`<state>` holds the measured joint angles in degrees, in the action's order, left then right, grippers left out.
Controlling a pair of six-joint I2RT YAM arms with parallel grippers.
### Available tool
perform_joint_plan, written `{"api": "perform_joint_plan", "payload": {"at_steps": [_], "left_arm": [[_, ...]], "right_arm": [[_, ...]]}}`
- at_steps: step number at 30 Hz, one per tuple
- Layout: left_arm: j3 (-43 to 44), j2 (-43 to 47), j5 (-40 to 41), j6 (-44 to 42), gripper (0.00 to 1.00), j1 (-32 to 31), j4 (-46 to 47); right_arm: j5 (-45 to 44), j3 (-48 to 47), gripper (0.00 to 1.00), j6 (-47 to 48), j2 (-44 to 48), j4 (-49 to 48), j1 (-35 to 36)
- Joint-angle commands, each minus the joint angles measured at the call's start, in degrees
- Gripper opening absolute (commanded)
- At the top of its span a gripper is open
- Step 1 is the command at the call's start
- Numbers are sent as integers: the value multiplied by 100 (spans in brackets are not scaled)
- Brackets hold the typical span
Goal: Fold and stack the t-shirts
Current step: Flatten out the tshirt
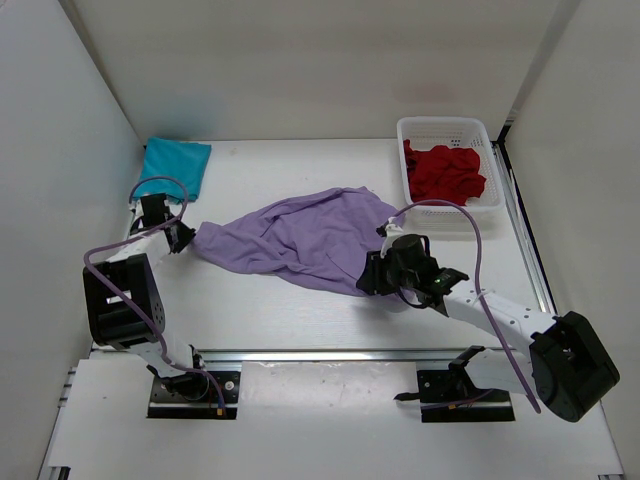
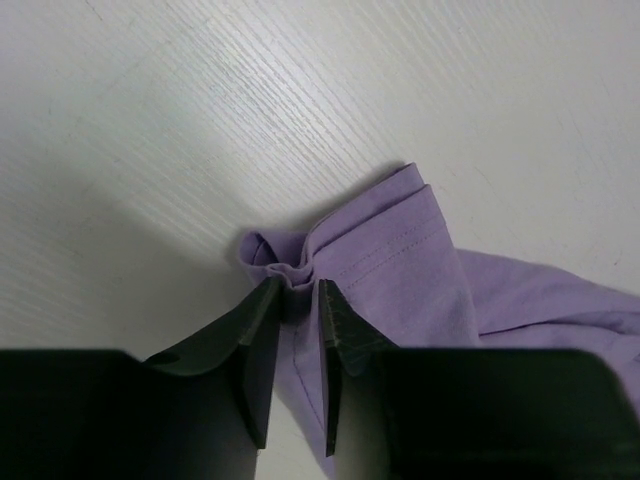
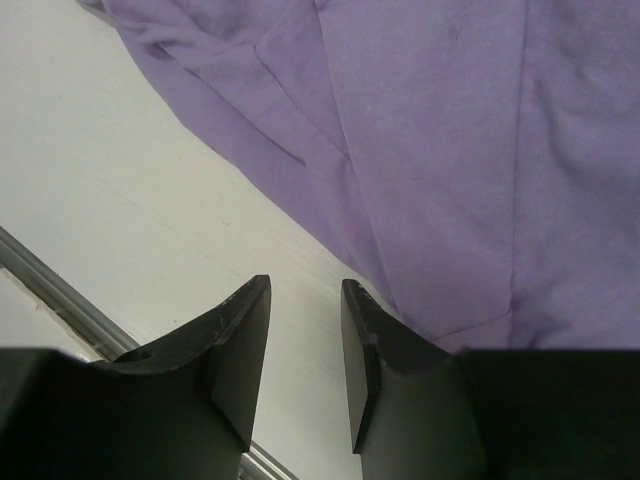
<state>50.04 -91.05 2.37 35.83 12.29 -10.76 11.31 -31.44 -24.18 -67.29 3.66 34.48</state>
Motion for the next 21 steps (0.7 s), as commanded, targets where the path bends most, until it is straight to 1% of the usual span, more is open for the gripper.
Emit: {"api": "perform_joint_plan", "payload": {"at_steps": [1,4,8,11,14,15,17,20,21], "left_arm": [[32,200,9,-24,35,18,83],[-12,236,105,-76,35,-25,31],[-100,201,106,-24,26,-43,74],[-56,122,88,-15,21,-25,48],[32,166,272,-76,22,-87,-66],[93,192,273,-77,25,-148,-144],[129,289,325,-121,27,-140,-207],[128,465,342,-182,26,-131,-285],[137,456,378,-234,25,-122,-260]], "right_arm": [[12,-11,33,36,41,-234,76],[12,-2,32,1,-4,-269,120],[3,33,32,1,40,-243,164],[2,94,32,1,110,-270,94],[11,59,32,-34,119,-252,111],[11,85,32,1,58,-234,112],[46,33,32,19,-12,-287,138],[73,33,32,10,-48,-279,112],[99,24,33,28,-48,-278,129]]}}
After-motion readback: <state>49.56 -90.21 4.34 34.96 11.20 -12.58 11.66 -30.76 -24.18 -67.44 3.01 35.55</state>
